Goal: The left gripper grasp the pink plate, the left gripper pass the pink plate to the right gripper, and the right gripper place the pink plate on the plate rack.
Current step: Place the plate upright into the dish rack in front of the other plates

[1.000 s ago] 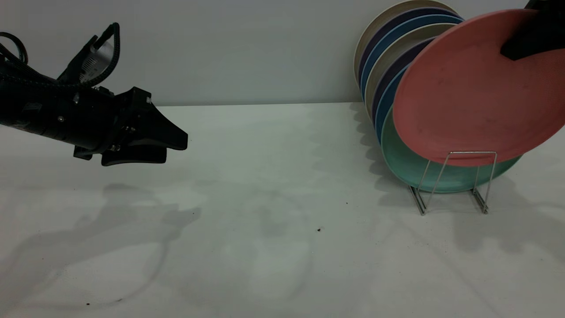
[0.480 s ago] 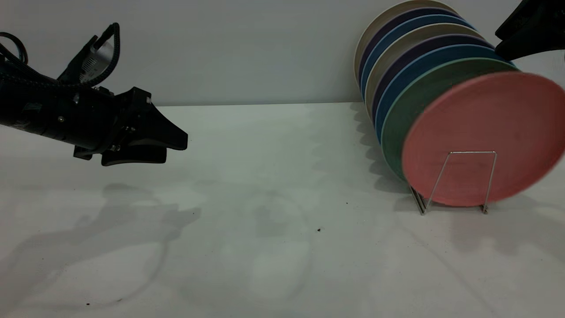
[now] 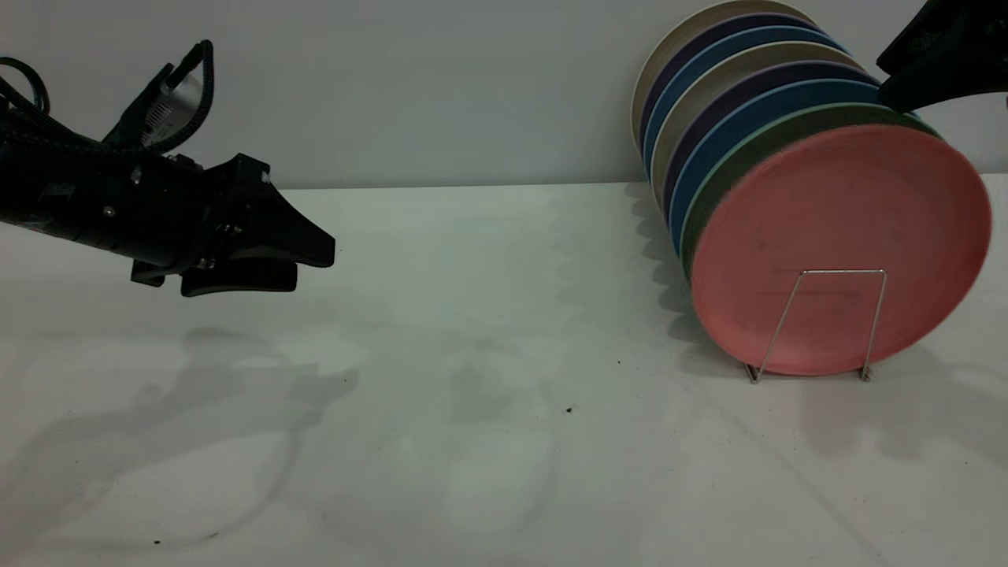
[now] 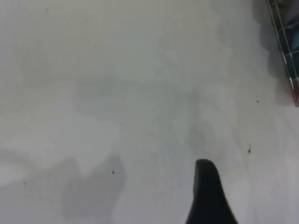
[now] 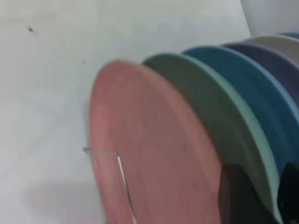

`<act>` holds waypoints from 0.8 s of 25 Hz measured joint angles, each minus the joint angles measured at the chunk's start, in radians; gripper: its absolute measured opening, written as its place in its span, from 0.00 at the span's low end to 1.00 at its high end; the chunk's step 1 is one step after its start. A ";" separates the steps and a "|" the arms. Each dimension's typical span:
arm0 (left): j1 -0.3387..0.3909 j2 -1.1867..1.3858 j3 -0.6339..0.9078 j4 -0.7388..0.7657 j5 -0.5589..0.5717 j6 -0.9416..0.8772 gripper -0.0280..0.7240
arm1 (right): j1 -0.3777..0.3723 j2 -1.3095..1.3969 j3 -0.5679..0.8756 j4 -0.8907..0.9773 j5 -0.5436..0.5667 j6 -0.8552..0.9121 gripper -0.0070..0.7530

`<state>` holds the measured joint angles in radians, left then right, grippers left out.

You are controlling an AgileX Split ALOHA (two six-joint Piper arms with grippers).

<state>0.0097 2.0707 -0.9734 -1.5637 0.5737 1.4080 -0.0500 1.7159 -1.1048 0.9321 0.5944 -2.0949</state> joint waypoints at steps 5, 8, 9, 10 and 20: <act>0.001 -0.015 -0.008 0.223 -0.092 -0.217 0.71 | 0.000 0.000 -0.001 0.166 0.062 0.560 0.32; 0.014 -0.052 -0.035 0.530 -0.100 -0.488 0.71 | 0.000 0.000 -0.003 0.177 0.102 0.969 0.32; 0.016 -0.068 -0.052 0.655 -0.088 -0.600 0.71 | 0.000 0.000 -0.003 0.159 0.123 1.059 0.32; 0.017 -0.083 -0.071 0.786 -0.066 -0.697 0.71 | 0.000 0.000 -0.003 0.127 0.144 1.108 0.32; 0.017 -0.266 -0.200 1.627 0.243 -1.356 0.71 | 0.000 -0.022 -0.004 -0.417 0.296 1.504 0.57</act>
<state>0.0264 1.8050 -1.1736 0.0636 0.8164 0.0522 -0.0500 1.6936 -1.1090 0.5155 0.8904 -0.5912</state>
